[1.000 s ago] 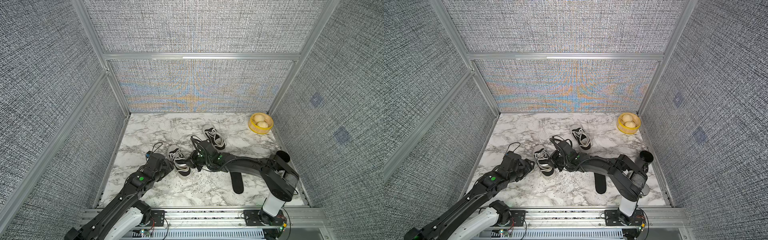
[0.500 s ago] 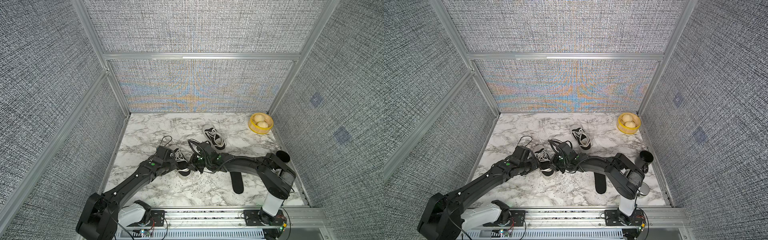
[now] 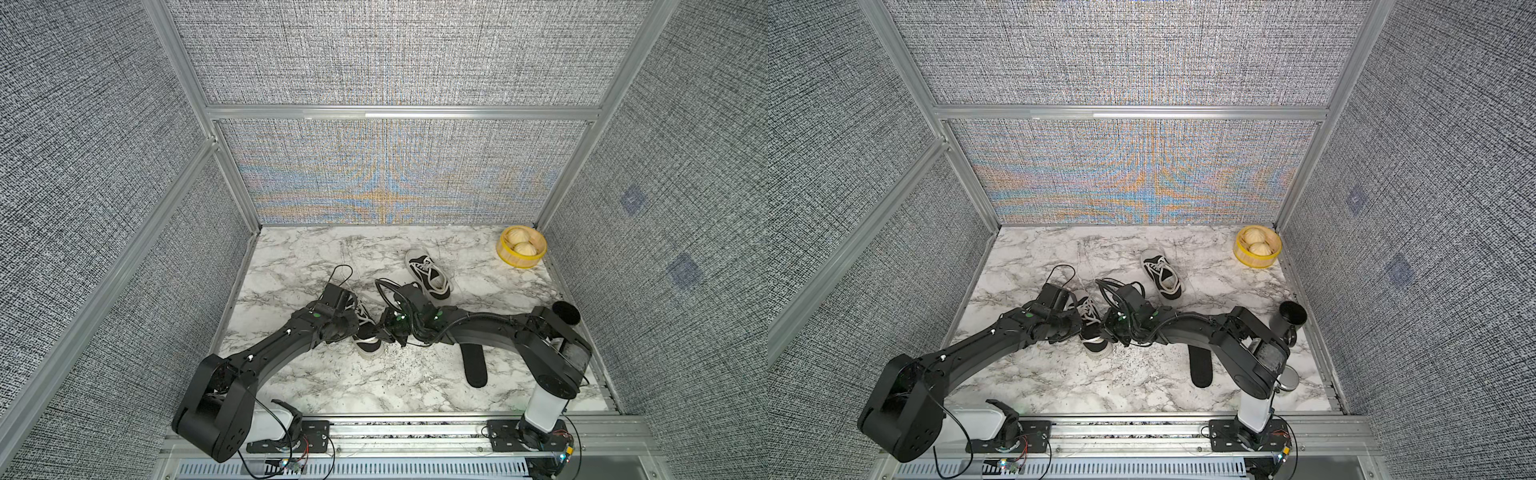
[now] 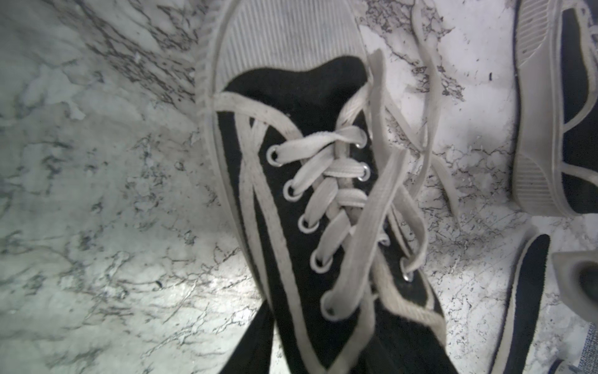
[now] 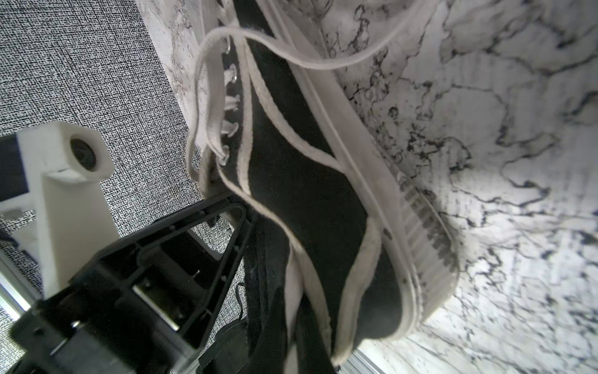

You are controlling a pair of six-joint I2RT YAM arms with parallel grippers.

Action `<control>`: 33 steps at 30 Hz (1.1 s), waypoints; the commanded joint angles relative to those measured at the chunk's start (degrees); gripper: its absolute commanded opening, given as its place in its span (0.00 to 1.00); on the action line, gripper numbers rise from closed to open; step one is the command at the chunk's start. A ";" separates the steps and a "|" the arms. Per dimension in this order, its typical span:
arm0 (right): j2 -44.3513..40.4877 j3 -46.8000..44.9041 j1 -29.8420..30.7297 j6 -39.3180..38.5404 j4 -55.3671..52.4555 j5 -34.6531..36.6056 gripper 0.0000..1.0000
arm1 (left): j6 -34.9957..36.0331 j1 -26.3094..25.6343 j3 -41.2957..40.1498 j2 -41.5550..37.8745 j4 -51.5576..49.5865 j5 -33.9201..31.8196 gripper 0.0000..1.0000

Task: Remove the insole from the shoe

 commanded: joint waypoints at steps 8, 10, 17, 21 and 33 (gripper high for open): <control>-4.56 -0.88 0.01 -6.16 -5.00 -2.50 0.00 | 0.71 0.03 4.01 3.57 0.15 -4.33 0.26; -5.96 -1.64 -0.03 -7.26 -6.31 -2.77 0.00 | 1.03 0.07 4.27 4.88 0.55 -3.83 0.24; -10.12 -2.70 -0.03 -10.64 -9.81 -5.43 0.00 | 0.94 0.00 4.68 6.64 1.90 -4.01 0.21; -14.54 -3.01 0.23 -13.43 -14.28 -8.22 0.00 | 0.16 -0.01 5.15 7.54 2.64 -4.21 0.20; -39.30 -7.77 -2.71 -22.74 -31.36 -7.61 0.00 | 2.65 0.07 7.52 9.97 2.69 -5.29 0.12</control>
